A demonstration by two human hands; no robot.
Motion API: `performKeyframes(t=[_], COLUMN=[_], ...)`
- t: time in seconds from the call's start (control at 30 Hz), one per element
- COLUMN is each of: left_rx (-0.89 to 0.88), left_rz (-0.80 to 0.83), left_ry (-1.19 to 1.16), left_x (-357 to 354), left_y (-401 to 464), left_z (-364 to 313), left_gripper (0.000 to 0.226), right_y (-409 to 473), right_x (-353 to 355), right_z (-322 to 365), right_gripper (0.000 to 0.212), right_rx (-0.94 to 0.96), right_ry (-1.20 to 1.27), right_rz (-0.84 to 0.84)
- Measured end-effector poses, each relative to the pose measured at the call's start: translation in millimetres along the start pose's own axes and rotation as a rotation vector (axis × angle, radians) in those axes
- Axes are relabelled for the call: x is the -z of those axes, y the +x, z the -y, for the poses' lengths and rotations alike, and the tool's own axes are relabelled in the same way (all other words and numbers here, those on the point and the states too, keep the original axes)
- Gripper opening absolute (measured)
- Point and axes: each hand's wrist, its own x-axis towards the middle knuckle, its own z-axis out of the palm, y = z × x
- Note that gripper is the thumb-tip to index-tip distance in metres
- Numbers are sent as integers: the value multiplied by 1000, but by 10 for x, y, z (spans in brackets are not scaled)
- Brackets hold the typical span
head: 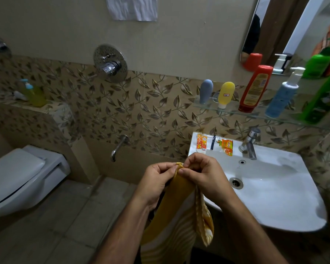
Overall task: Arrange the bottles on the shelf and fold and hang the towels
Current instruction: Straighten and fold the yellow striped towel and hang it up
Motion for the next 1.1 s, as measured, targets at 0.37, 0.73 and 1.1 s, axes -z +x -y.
performKeyframes(t=[0.37, 0.73, 1.1], left_rx=[-134, -215, -234], left_rz=[70, 75, -110], left_ry=[199, 177, 178], left_x=[35, 25, 106], left_y=[34, 70, 195], left_z=[-63, -50, -137], left_gripper=[21, 28, 18], right_y=[4, 41, 141], right_x=[47, -48, -84], right_z=[43, -14, -121], right_gripper=[15, 19, 30], right_rx=[80, 169, 40], right_ry=[-167, -309, -334], right_rz=[-71, -264, -53])
